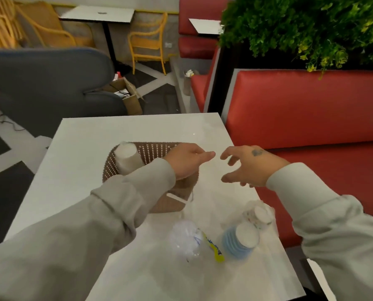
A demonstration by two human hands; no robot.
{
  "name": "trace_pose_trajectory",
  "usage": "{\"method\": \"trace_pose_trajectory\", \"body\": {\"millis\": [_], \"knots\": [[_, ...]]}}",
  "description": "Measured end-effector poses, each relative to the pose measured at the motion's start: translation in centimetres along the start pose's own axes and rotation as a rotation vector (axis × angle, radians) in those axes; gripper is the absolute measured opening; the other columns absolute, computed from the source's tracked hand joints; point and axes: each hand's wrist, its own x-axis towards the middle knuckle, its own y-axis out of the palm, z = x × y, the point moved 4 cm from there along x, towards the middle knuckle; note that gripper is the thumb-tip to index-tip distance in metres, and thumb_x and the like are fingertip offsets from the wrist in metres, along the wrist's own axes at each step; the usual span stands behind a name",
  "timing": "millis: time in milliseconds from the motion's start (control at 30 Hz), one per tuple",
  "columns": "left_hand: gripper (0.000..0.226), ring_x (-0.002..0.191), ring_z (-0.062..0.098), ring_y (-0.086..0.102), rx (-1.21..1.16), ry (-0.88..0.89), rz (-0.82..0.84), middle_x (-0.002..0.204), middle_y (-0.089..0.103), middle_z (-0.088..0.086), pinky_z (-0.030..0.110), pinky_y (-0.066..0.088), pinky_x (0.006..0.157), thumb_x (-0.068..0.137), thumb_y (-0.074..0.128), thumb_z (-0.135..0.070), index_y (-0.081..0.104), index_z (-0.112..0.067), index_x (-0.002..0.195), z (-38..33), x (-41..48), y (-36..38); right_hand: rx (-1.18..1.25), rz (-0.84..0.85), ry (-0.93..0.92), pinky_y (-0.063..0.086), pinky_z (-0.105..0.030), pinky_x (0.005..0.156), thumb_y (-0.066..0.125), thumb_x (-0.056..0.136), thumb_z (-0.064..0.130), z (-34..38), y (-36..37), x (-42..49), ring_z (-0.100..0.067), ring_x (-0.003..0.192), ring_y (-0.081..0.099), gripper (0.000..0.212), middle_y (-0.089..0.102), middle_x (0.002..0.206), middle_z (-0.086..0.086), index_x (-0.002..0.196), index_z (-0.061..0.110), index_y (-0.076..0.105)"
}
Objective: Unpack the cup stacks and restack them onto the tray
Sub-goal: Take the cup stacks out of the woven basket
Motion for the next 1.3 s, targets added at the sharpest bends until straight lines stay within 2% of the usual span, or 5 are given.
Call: {"method": "trace_pose_trajectory", "body": {"millis": [333, 467, 600, 833, 1300], "knots": [[0.037, 0.106, 0.013, 0.059, 0.127, 0.010, -0.308, 0.122, 0.066, -0.007, 0.027, 0.046, 0.083, 0.093, 0.063, -0.046, 0.066, -0.024, 0.123, 4.6, -2.6, -10.4, 0.033, 0.028, -0.214, 0.050, -0.030, 0.082, 0.074, 0.085, 0.038, 10.2, 4.5, 6.8, -0.019, 0.100, 0.060, 0.040, 0.060, 0.106, 0.007, 0.122, 0.029, 0.061], [0.034, 0.108, 0.015, 0.058, 0.265, -0.027, -0.366, 0.125, 0.065, -0.005, 0.025, 0.046, 0.086, 0.090, 0.071, -0.038, 0.065, -0.027, 0.123, 7.6, -2.8, -13.3, -0.115, 0.208, -0.158, 0.047, -0.032, 0.095, 0.070, 0.083, 0.054, 11.9, 9.1, 11.2, -0.024, 0.115, 0.058, 0.052, 0.059, 0.127, 0.000, 0.128, 0.032, 0.058], [0.041, 0.119, 0.020, 0.054, 0.400, -0.064, -0.287, 0.132, 0.057, -0.003, 0.028, 0.044, 0.093, 0.087, 0.076, -0.032, 0.063, -0.028, 0.126, 10.1, -2.6, -14.0, -0.189, 0.338, -0.138, 0.041, -0.031, 0.095, 0.074, 0.084, 0.043, 12.9, 12.7, 14.0, -0.028, 0.127, 0.051, 0.068, 0.051, 0.142, -0.006, 0.143, 0.026, 0.046], [0.032, 0.117, 0.017, 0.051, 0.460, 0.046, -0.204, 0.136, 0.044, -0.007, 0.025, 0.042, 0.096, 0.090, 0.071, -0.027, 0.064, -0.024, 0.121, 12.7, -1.7, -14.3, -0.175, 0.431, -0.097, 0.044, -0.036, 0.100, 0.076, 0.084, 0.038, 14.2, 16.5, 17.5, -0.031, 0.129, 0.050, 0.081, 0.050, 0.144, -0.009, 0.151, 0.024, 0.032], [0.027, 0.111, 0.015, 0.054, 0.395, 0.204, -0.220, 0.132, 0.055, -0.013, 0.022, 0.038, 0.088, 0.085, 0.075, -0.032, 0.063, -0.024, 0.109, 15.4, -1.0, -15.3, 0.159, 0.337, -0.071, 0.049, -0.028, 0.090, 0.093, 0.062, 0.033, 14.0, 19.1, 19.3, -0.017, 0.106, 0.059, 0.071, 0.063, 0.109, 0.007, 0.121, 0.034, 0.055]]}}
